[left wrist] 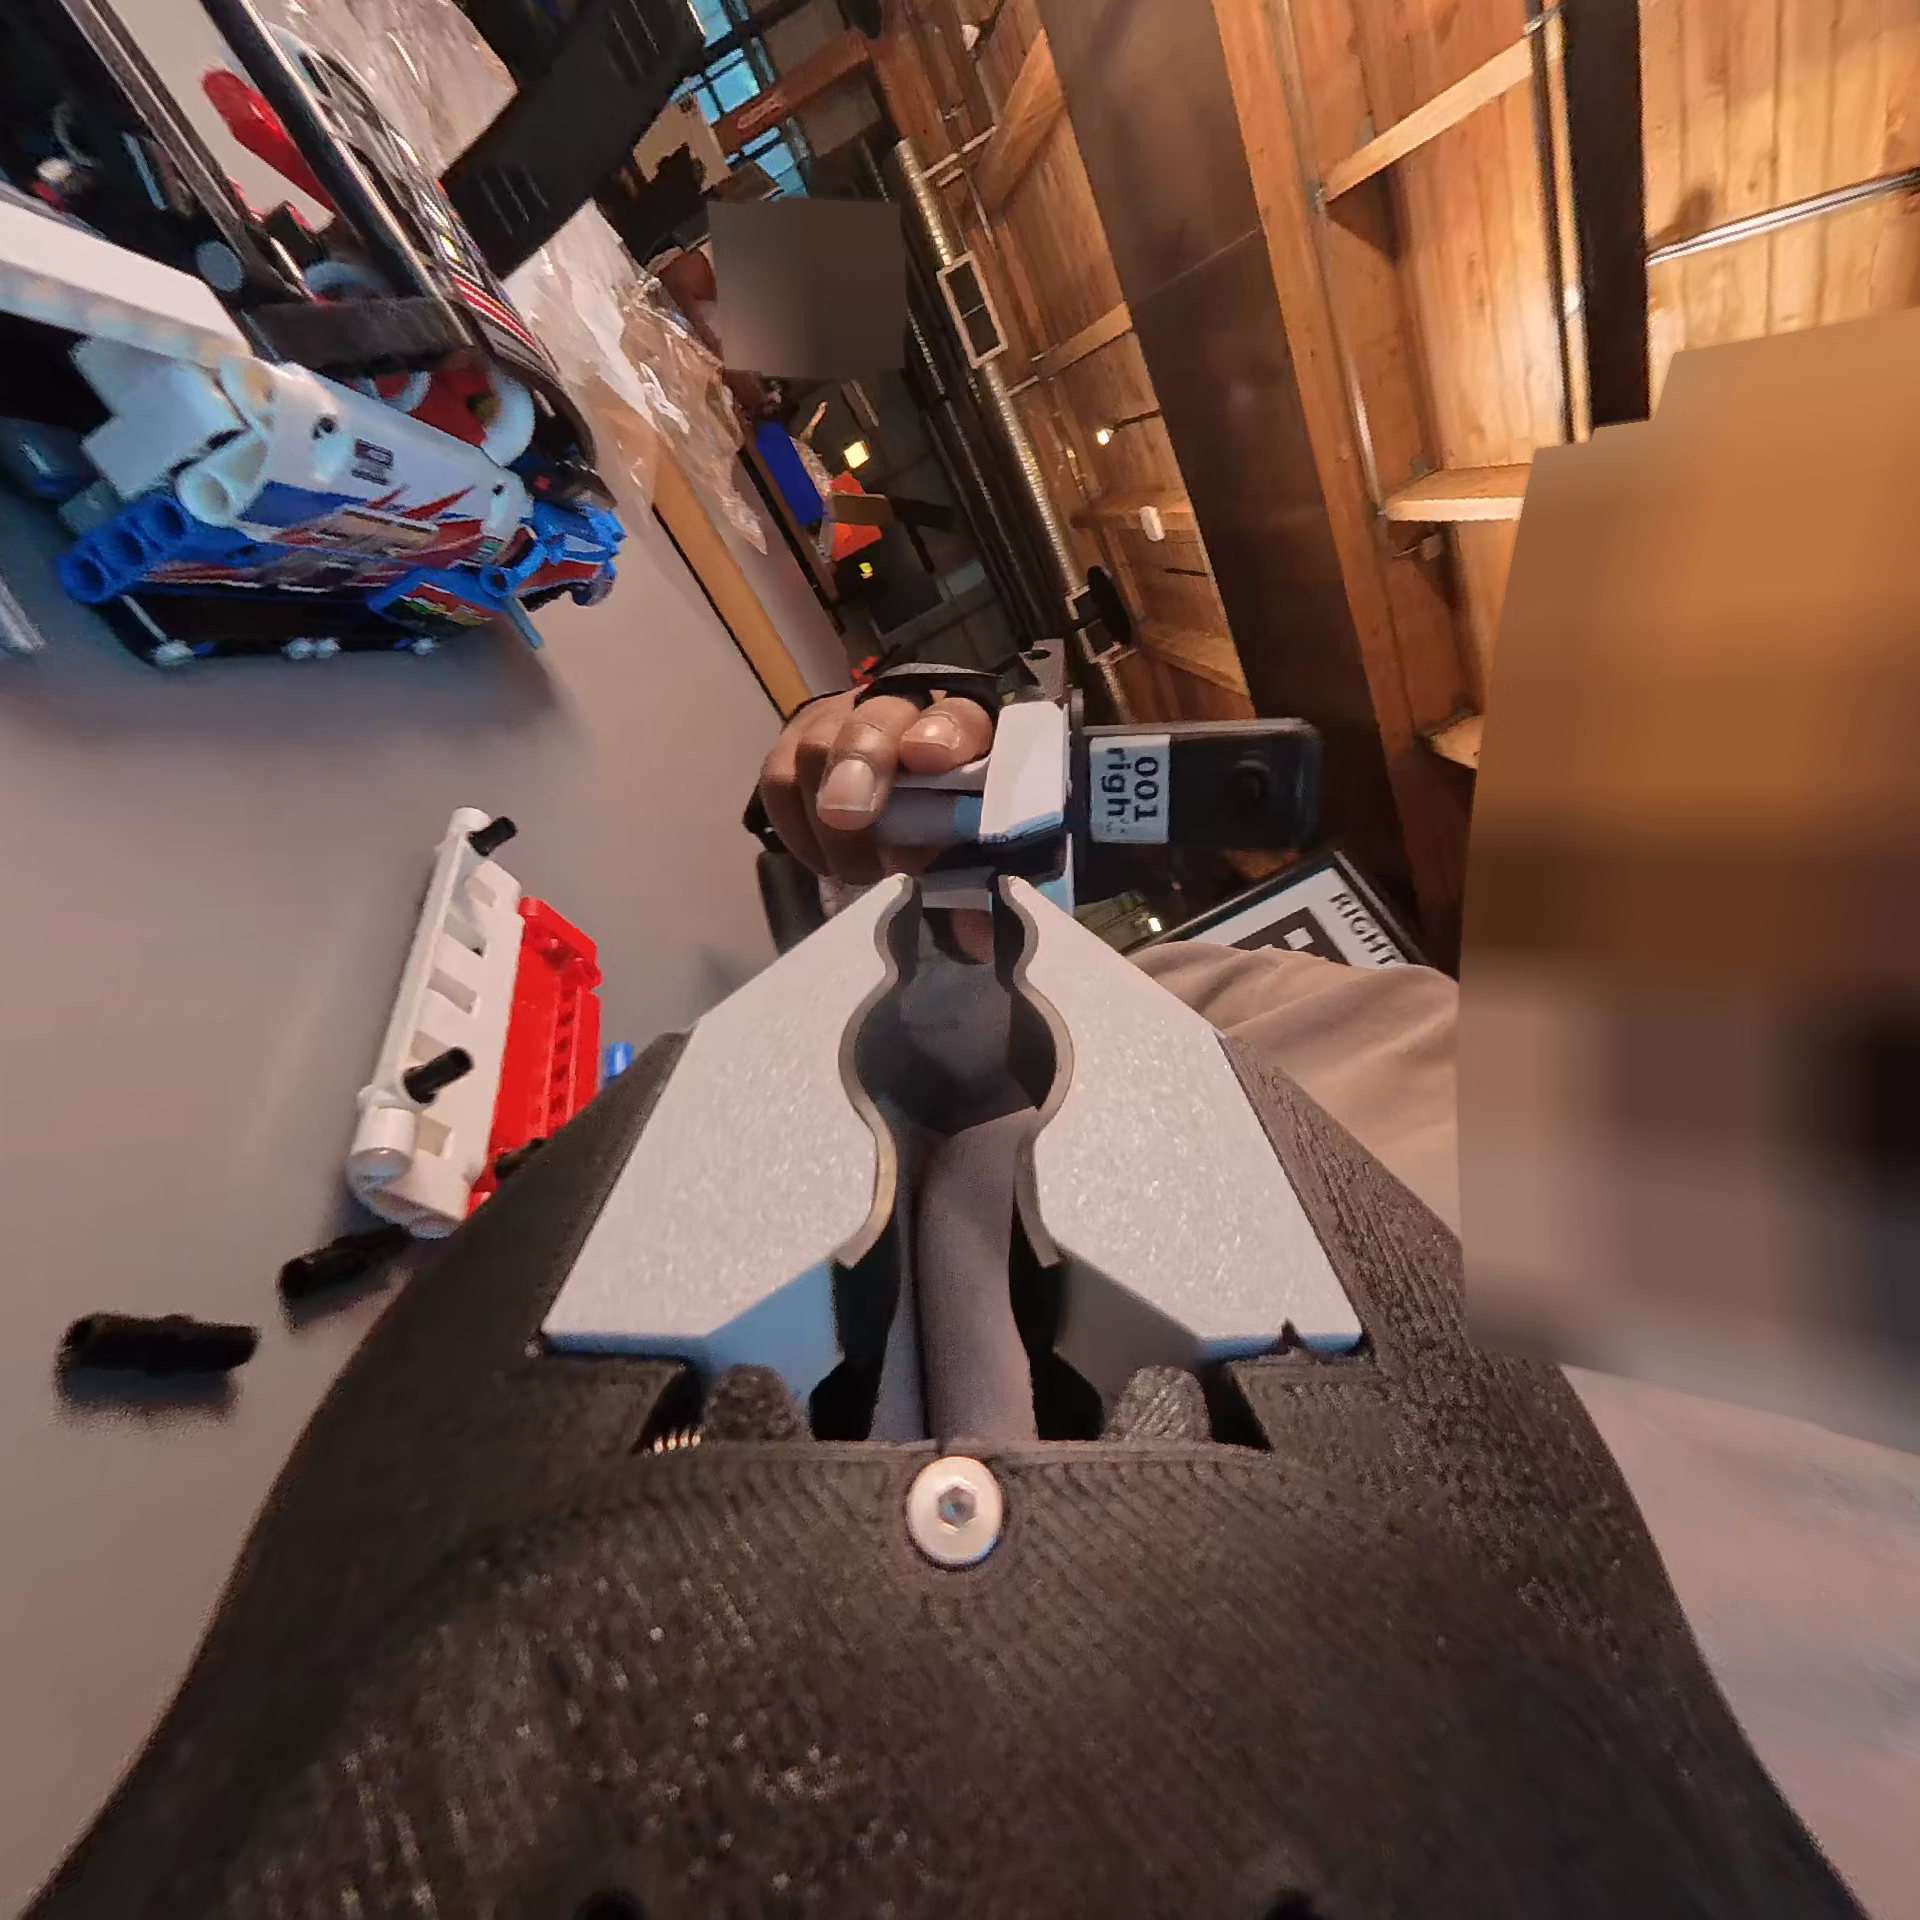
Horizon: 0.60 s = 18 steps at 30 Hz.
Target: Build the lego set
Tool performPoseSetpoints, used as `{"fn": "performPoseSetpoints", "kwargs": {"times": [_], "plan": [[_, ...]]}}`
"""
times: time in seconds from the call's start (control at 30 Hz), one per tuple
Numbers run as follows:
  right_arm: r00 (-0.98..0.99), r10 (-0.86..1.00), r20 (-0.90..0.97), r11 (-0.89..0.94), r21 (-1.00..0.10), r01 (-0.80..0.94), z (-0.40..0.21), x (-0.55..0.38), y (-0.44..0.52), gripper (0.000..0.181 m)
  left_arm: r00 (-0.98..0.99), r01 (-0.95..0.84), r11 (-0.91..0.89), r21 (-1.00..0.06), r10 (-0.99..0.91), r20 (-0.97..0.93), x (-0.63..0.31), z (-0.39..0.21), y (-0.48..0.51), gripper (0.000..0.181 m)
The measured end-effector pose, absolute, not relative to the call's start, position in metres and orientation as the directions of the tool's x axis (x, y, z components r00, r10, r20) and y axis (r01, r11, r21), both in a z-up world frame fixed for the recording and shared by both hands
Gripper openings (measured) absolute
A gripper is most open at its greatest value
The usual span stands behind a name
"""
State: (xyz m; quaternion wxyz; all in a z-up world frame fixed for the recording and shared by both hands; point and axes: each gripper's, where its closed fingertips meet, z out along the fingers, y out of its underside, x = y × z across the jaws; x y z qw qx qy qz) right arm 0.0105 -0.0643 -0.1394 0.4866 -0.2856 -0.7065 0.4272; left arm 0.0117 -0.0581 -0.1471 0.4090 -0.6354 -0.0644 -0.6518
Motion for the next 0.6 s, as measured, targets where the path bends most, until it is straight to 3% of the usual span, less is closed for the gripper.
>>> {"fn": "performPoseSetpoints", "kwargs": {"times": [0.03, 0.17, 0.3, 0.43, 0.6], "plan": [[-0.376, 0.827, 0.417, 0.452, -0.892, 0.005, -0.14, 0.012, -0.062, 0.003, 0.195, 0.602, -0.645, -0.47, -0.453, 0.87, 0.009, -0.15, -0.057, 0.011], [-0.425, 0.845, 0.324, 0.402, -0.91, 0.105, -0.152, 0.016, -0.05, 0.003, 0.423, 0.494, -0.57, -0.656, -0.502, 0.754, -0.006, -0.155, -0.057, 0.011], [-0.491, 0.828, 0.27, 0.416, -0.883, 0.218, -0.177, 0.021, -0.05, 0.003, 0.676, 0.172, -0.537, -0.826, -0.546, 0.495, -0.018, -0.181, -0.064, 0.013], [-0.578, 0.786, 0.221, 0.456, -0.838, 0.3, -0.201, 0.028, -0.063, 0.003, 0.729, -0.21, -0.534, -0.819, -0.644, 0.233, -0.01, -0.215, -0.086, 0.014], [-0.64, 0.746, 0.183, 0.501, -0.788, 0.359, -0.222, 0.035, -0.076, 0.006, 0.682, -0.451, -0.482, -0.751, -0.729, 0.058, 0.008, -0.236, -0.101, 0.013]]}}
